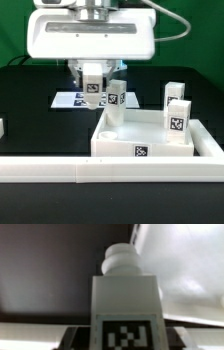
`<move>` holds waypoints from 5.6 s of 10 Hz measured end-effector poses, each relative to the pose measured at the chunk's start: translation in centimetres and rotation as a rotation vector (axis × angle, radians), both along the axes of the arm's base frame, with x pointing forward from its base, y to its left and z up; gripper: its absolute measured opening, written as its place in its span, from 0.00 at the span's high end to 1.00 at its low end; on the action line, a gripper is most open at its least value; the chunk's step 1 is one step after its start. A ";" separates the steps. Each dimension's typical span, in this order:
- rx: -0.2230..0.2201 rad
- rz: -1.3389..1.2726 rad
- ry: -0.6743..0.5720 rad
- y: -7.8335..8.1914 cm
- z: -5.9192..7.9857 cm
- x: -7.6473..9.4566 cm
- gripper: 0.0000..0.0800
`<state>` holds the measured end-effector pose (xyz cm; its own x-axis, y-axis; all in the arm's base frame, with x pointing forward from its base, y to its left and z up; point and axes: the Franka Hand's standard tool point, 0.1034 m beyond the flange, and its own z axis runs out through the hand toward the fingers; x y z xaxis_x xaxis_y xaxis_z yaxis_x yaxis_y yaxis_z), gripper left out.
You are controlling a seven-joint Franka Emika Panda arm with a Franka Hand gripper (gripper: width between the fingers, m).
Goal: Assemble square table
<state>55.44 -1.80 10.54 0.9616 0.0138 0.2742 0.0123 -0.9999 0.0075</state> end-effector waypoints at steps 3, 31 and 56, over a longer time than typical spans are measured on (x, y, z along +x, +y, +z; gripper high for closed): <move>-0.016 0.015 -0.048 0.6 0.2 0.8 0.66; 0.000 -0.012 -0.289 0.1 -1.3 3.2 0.66; -0.013 -0.005 -0.287 0.6 -4.2 1.3 0.66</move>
Offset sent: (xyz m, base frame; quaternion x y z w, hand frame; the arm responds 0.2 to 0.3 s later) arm 0.0000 0.0000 0.0000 0.0000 0.1296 0.0000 0.9916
